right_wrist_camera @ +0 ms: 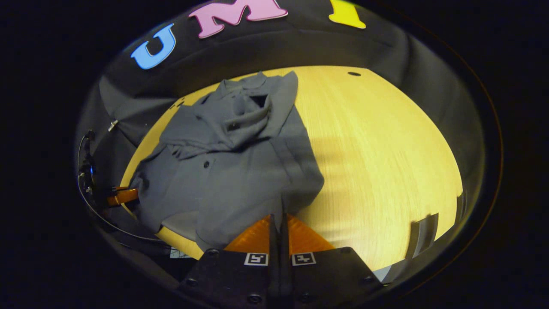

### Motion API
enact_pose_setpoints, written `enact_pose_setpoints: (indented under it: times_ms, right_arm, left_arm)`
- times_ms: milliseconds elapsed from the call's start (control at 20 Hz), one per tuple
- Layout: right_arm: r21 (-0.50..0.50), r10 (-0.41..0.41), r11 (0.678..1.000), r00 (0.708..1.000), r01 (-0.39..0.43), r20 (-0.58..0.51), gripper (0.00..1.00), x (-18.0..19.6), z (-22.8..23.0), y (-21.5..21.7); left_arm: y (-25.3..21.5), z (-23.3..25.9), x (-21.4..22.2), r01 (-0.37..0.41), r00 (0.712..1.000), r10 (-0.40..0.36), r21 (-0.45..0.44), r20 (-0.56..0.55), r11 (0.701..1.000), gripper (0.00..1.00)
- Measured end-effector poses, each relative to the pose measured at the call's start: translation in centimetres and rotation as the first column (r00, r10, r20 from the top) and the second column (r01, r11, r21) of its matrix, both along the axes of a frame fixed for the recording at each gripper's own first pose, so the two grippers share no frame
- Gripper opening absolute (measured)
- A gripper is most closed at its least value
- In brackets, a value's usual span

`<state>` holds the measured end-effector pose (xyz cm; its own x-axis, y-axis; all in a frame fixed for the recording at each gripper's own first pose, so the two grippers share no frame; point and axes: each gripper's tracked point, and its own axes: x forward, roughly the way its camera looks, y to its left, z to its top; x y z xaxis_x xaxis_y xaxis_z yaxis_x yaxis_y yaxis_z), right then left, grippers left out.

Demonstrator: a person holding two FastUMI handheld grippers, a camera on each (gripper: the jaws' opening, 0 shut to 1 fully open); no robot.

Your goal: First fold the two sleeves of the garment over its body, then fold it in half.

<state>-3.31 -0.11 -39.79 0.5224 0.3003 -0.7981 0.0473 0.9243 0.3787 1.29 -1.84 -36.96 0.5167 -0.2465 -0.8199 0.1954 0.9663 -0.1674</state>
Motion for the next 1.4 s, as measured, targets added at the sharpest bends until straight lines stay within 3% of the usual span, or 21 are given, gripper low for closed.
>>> enact_pose_setpoints:
  times_ms: [300, 750, 850, 900, 1100, 1400]
  right_arm:
    - [0.039, -0.065, 0.997, 0.984, 0.06, 0.169, 0.05, 5.2, 7.0, -1.6]
    - [0.062, -0.145, 0.989, 0.925, 0.131, 0.351, 0.05, 15.8, 13.6, -4.2]
    - [0.058, -0.151, 0.988, 0.912, 0.14, 0.381, 0.0, 18.2, 14.4, -4.6]
    - [0.058, -0.155, 0.988, 0.905, 0.144, 0.396, 0.05, 19.5, 14.9, -4.7]
    - [0.054, -0.159, 0.987, 0.884, 0.151, 0.44, 0.05, 24.3, 16.0, -5.4]
    - [0.02, -0.138, 0.989, 0.885, 0.144, 0.444, 0.05, 31.5, 13.1, -5.1]
  left_arm:
    - [0.5, 7.1, 4.7, -0.053, 0.99, 0.061, -0.066, 0.128, 0.996, 0.05]
    - [-0.3, 15.5, 15.1, -0.082, 0.943, 0.125, -0.151, 0.308, 0.985, 0.06]
    - [-0.4, 16.0, 17.5, -0.08, 0.933, 0.125, -0.146, 0.337, 0.986, 0.05]
    - [-0.3, 16.4, 18.7, -0.08, 0.927, 0.128, -0.148, 0.353, 0.986, 0.05]
    - [-0.3, 17.4, 23.0, -0.078, 0.908, 0.129, -0.143, 0.399, 0.987, 0.05]
    - [-0.2, 14.3, 29.8, -0.091, 0.906, 0.13, -0.113, 0.402, 0.989, 0.05]
